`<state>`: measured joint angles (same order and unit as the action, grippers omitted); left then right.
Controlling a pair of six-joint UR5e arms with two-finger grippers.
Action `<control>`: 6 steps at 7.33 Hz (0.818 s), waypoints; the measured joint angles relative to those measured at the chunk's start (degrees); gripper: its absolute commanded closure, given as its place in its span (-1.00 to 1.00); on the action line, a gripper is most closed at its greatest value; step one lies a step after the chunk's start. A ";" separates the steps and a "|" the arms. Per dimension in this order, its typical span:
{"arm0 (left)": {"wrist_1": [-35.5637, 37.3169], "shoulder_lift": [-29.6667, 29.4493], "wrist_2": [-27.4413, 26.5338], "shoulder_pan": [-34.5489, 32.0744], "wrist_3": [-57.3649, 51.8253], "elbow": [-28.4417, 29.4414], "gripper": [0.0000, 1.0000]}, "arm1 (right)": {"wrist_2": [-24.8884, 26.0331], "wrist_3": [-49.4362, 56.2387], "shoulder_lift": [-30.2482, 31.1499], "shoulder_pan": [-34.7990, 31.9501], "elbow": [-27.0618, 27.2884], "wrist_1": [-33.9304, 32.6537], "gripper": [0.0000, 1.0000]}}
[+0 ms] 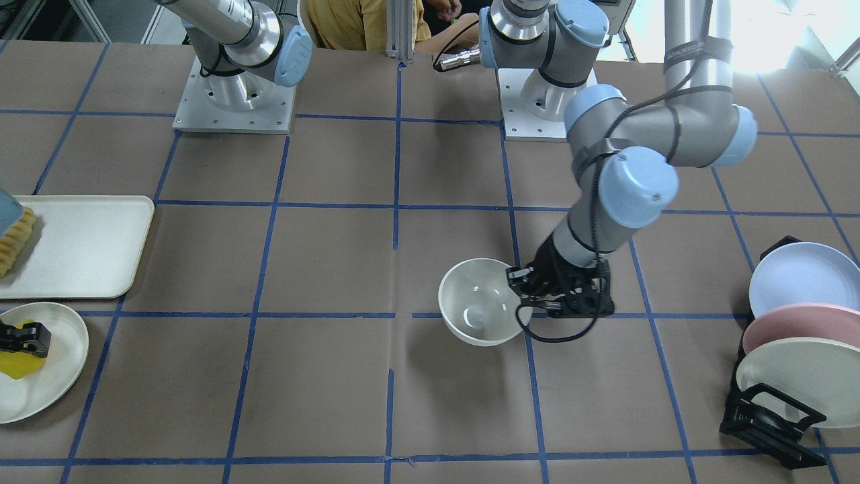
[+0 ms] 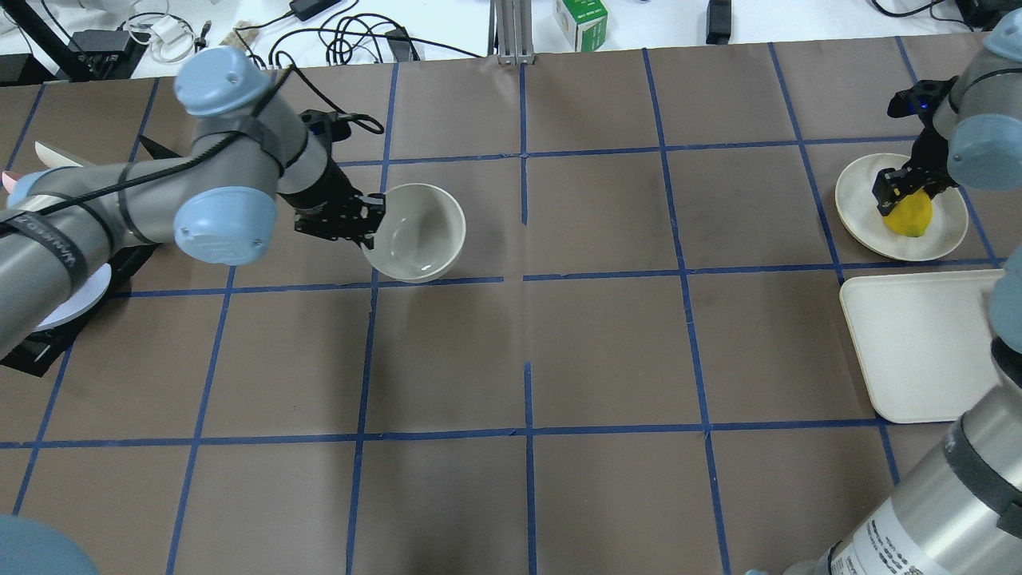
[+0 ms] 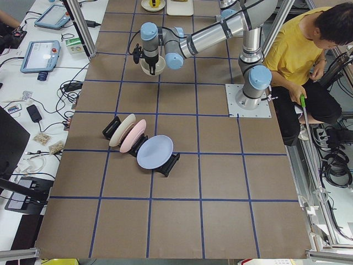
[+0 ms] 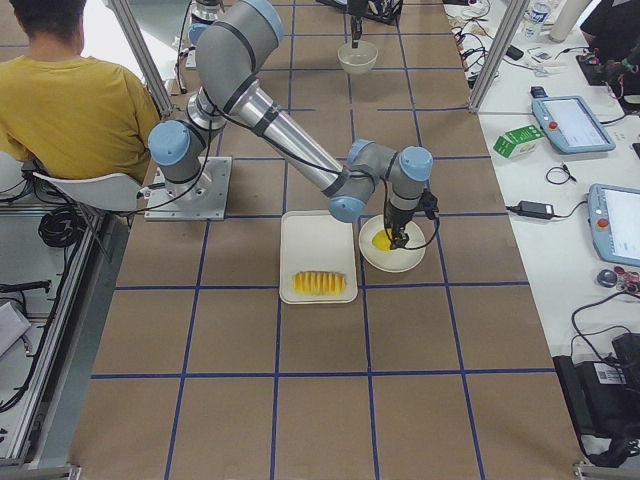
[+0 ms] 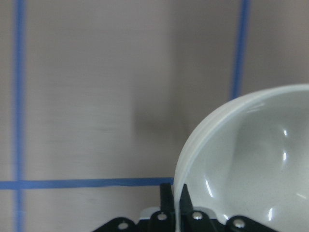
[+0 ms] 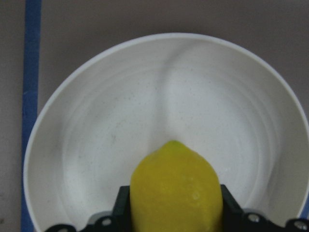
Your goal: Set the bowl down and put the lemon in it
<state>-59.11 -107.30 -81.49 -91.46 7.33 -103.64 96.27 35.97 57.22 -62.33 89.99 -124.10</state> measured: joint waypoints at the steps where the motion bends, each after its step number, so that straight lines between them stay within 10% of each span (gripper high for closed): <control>1: 0.09 -0.73 0.16 -3.97 5.63 -0.10 1.00 | -0.09 -1.88 1.90 -0.06 -0.02 2.81 1.00; 5: 4.74 -4.74 1.04 -9.13 13.14 0.48 1.00 | -5.10 -20.46 12.69 -8.15 0.07 18.22 1.00; 6: 5.91 -5.68 1.48 -10.15 13.68 0.55 -0.61 | -7.29 -25.69 14.78 -12.42 0.07 20.58 1.00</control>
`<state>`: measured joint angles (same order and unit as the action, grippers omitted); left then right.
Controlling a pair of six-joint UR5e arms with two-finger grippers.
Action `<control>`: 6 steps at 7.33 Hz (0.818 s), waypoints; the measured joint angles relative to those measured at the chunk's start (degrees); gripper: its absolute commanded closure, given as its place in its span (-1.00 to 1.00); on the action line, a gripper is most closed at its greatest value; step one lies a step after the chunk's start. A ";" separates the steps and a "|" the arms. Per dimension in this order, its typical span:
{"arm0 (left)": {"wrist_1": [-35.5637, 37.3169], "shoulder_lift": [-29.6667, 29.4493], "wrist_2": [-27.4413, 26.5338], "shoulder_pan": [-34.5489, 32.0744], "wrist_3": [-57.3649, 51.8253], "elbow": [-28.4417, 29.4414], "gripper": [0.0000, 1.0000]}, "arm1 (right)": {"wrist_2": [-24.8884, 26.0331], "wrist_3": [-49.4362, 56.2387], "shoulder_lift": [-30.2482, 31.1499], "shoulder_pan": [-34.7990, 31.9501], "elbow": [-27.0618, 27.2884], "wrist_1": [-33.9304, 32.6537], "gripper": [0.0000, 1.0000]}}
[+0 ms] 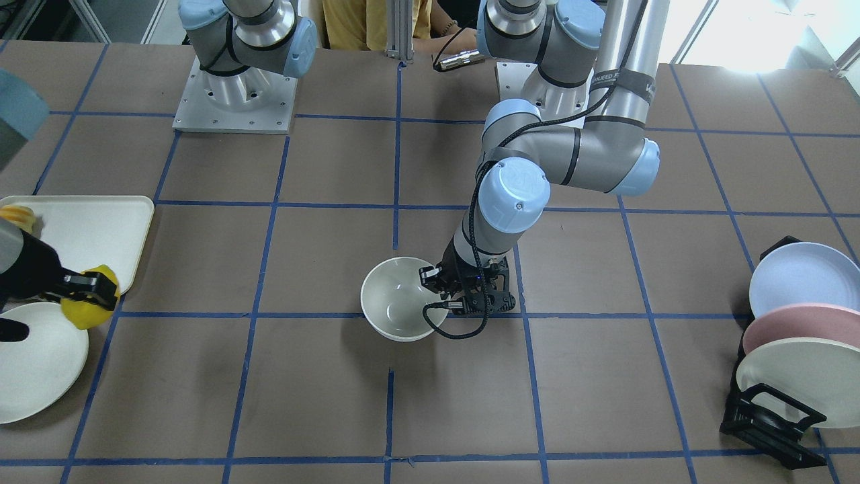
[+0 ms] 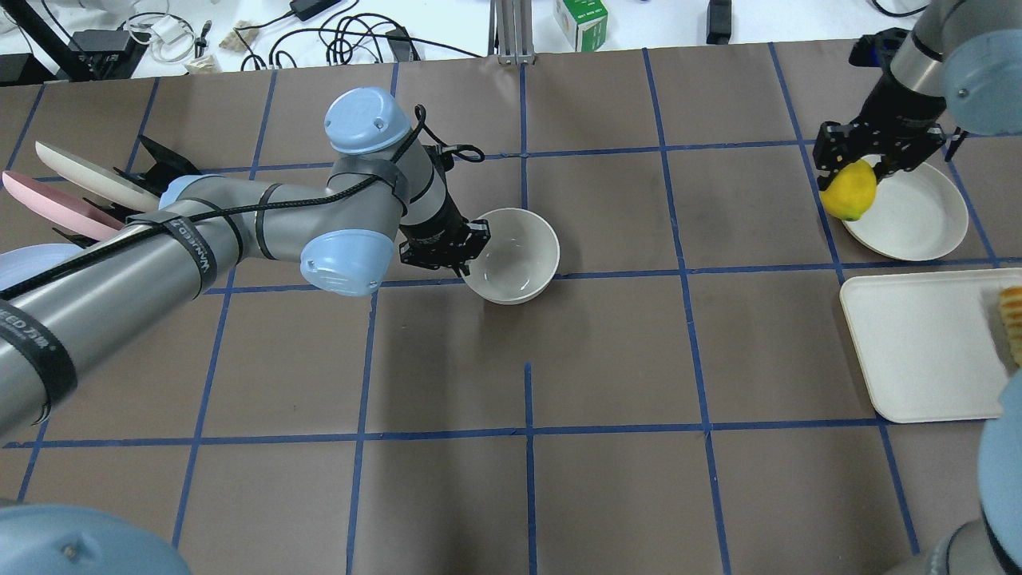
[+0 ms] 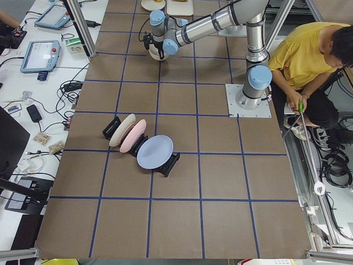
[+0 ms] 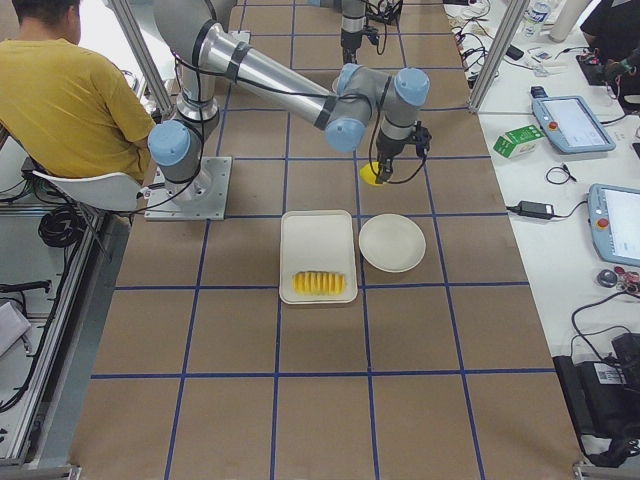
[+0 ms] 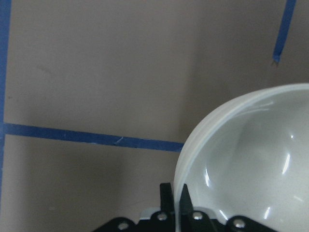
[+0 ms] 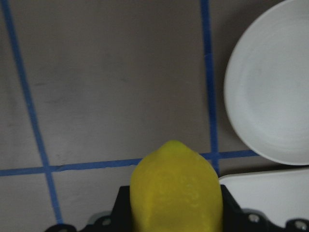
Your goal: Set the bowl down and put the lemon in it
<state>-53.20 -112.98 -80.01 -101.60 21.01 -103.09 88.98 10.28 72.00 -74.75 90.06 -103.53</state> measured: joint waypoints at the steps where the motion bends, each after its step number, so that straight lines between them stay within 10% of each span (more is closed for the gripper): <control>1: 0.86 -0.33 0.03 -1.16 0.85 0.10 -0.84 | -1.08 -5.10 1.16 -5.11 -0.06 0.88 1.00; 6: -13.05 7.00 -8.71 3.02 -9.32 5.99 -1.00 | -3.83 -22.72 0.47 -23.65 -0.07 -4.14 1.00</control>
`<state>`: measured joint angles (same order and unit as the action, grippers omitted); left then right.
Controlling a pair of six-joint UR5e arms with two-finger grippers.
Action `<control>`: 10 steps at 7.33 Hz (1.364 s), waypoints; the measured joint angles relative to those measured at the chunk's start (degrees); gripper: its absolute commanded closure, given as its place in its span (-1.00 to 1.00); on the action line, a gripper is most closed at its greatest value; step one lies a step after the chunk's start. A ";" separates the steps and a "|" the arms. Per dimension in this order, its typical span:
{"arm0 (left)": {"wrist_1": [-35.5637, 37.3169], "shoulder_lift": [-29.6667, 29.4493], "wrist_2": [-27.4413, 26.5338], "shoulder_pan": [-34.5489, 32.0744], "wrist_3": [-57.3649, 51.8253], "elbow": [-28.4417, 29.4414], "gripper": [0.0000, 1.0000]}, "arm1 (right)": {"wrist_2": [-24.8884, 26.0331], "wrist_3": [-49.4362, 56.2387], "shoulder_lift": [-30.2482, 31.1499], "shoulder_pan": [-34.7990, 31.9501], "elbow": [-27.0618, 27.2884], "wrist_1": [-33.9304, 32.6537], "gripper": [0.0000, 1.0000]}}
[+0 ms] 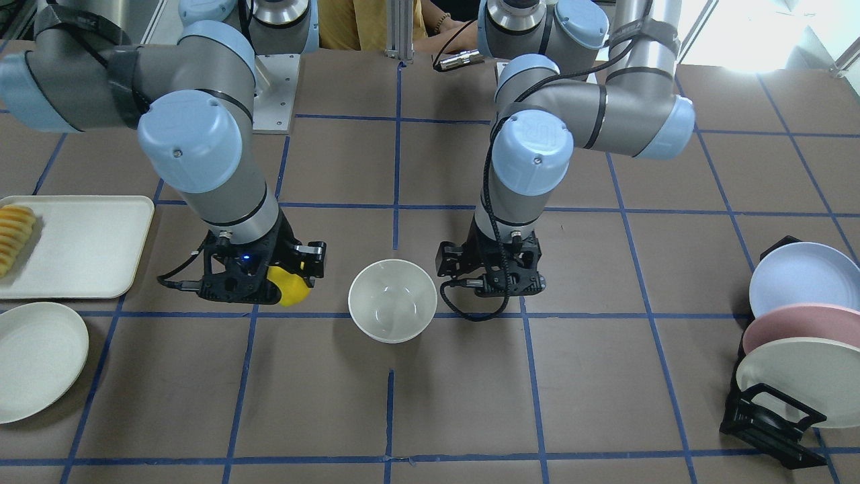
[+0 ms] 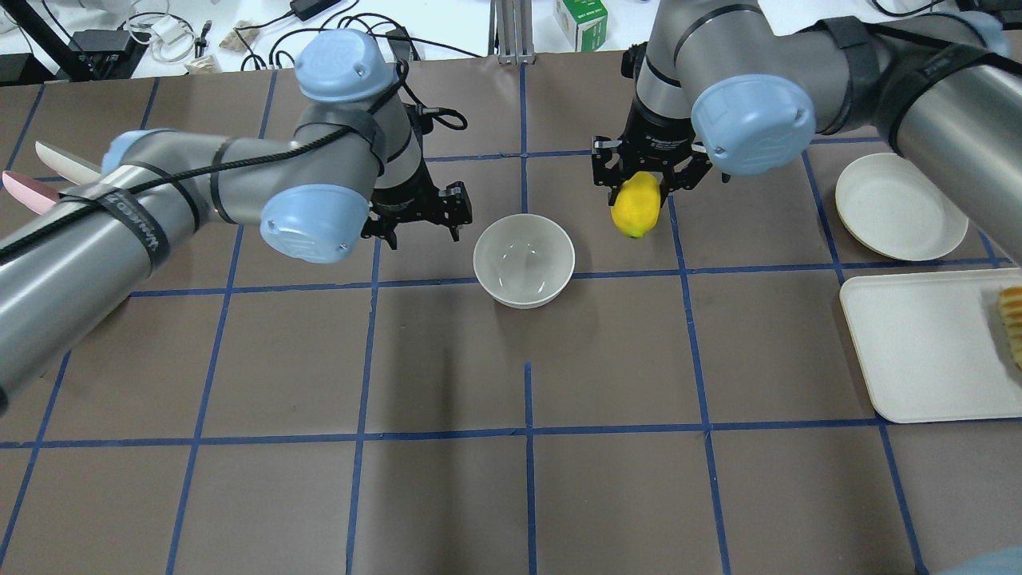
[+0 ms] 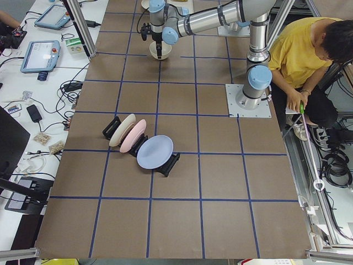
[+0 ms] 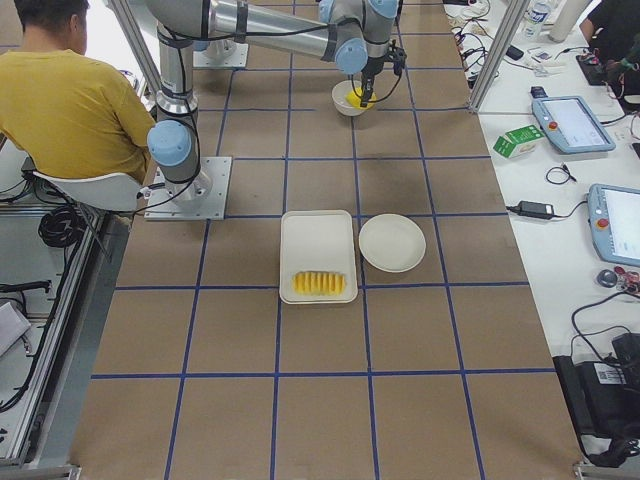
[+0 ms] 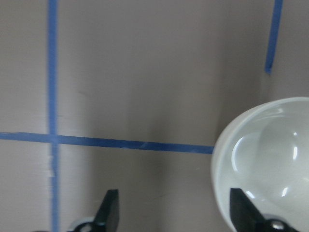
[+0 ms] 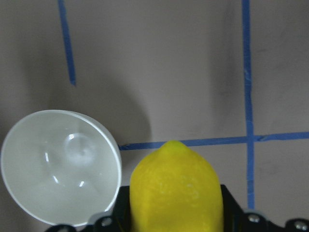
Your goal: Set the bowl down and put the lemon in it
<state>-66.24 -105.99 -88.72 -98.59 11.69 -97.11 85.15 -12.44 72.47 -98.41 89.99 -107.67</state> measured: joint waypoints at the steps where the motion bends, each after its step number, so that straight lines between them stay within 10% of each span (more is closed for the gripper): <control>1: -4.40 2.71 -0.68 3.32 -6.32 1.74 -1.00 | -0.85 -0.78 -0.96 -2.29 -0.01 -2.66 1.00; 8: -15.13 14.90 -5.01 15.77 -20.41 3.96 -1.00 | 2.82 -8.45 -11.48 -13.02 0.41 -15.25 1.00; 9: -16.00 15.29 -3.81 15.72 -19.58 4.34 -1.00 | 2.98 -8.47 -12.11 -13.09 0.45 -15.38 0.88; 10: -18.03 15.81 -2.99 14.59 -17.94 5.04 -1.00 | 3.00 -8.47 -12.79 -13.11 0.44 -15.46 0.13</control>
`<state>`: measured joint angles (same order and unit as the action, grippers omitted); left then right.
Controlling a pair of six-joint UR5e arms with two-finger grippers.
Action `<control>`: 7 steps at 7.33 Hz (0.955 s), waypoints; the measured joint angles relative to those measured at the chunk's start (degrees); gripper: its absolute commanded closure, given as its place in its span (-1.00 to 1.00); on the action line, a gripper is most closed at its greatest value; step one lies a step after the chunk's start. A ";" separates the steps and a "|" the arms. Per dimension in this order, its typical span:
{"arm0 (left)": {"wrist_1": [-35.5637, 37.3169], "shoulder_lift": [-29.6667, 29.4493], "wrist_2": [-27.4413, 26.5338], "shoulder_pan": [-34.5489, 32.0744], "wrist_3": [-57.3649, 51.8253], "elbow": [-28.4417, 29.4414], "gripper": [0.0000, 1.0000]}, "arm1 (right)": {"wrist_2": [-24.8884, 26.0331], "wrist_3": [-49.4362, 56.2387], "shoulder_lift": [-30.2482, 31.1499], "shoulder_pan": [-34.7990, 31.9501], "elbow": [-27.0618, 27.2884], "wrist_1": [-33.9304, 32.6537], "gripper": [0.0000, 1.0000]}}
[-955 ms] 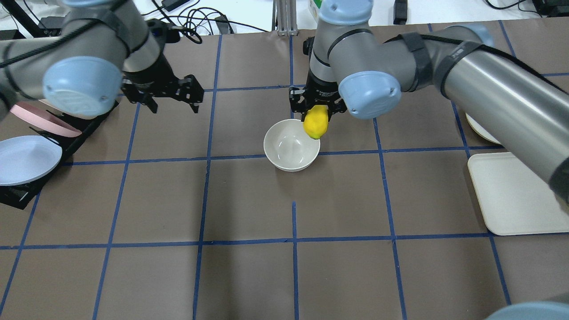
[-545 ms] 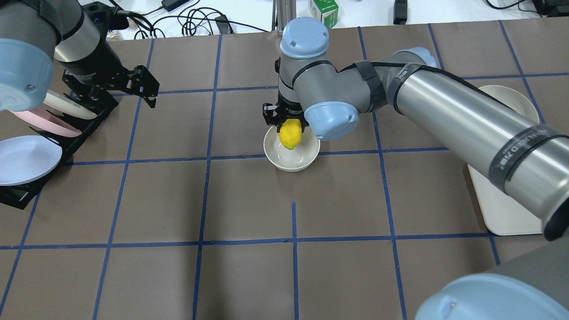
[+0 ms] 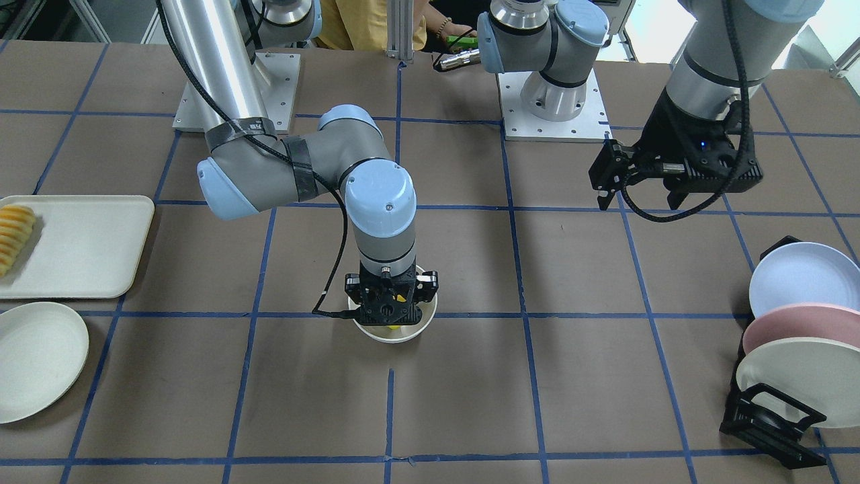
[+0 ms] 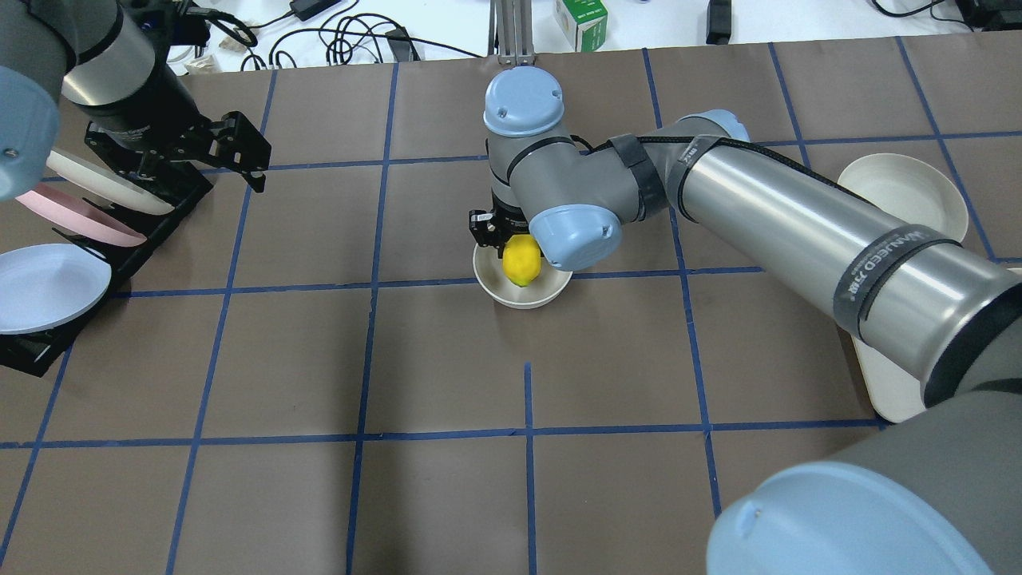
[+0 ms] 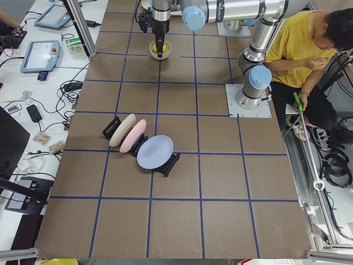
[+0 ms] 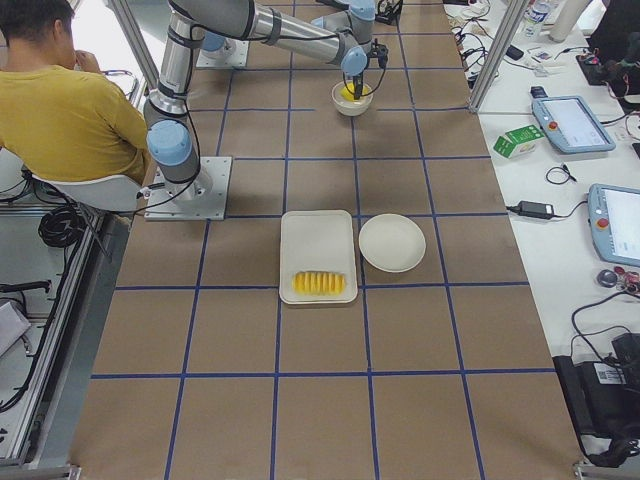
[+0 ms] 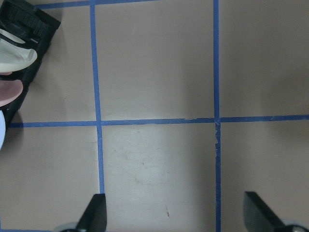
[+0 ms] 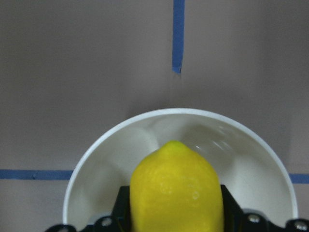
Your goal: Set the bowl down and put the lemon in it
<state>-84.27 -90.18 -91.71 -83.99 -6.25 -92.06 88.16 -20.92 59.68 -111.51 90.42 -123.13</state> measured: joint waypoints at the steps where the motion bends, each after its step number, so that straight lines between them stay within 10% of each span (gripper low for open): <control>1: -2.55 0.92 -0.16 -2.87 1.66 0.83 -1.00 | 0.00 0.20 -0.54 -0.02 -0.01 -0.03 -0.66; 2: -4.79 1.87 -1.46 -6.24 3.54 1.42 -1.00 | 0.02 0.54 -0.96 -0.02 -0.02 -0.07 -1.00; 7: -6.29 -0.16 -2.72 -6.37 5.09 3.17 -1.00 | 1.45 1.75 3.44 3.30 -0.55 3.36 -1.00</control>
<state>-90.56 -90.34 -94.44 -90.36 -1.16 -88.89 89.61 -19.16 63.12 -108.22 89.87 -119.77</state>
